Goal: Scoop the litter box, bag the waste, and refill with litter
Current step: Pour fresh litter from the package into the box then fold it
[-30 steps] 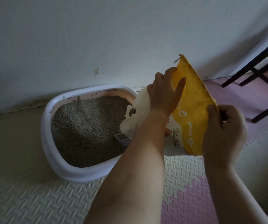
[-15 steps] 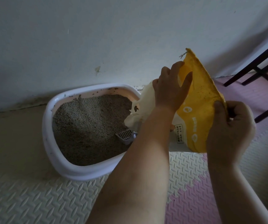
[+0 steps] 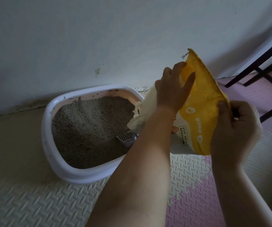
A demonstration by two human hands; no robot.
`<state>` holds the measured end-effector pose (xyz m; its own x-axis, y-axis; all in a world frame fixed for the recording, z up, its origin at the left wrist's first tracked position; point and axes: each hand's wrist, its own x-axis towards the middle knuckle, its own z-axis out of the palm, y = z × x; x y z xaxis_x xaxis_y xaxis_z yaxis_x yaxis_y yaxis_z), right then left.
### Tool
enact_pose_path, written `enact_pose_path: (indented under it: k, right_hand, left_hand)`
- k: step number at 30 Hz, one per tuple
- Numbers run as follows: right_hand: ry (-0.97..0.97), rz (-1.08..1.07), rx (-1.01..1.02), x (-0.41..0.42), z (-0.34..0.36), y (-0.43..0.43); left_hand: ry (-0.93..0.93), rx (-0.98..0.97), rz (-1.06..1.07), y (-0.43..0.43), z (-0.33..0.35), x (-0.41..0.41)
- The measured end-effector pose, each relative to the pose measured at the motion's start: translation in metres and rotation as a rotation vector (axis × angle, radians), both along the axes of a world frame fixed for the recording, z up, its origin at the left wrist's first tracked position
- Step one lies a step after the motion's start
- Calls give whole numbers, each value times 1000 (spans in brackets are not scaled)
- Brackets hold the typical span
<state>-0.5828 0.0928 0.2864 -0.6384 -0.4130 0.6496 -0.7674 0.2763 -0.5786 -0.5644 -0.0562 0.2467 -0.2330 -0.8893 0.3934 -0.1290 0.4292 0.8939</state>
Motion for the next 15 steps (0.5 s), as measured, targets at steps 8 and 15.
enact_pose_path:
  k: [8,15]
  right_hand:
    - [4,1,1,0,1,-2]
    - [11,2,6,0,0,-2]
  left_hand:
    - [14,18,-7,1,2,0]
    - [-20,26,-8,0,-1,0]
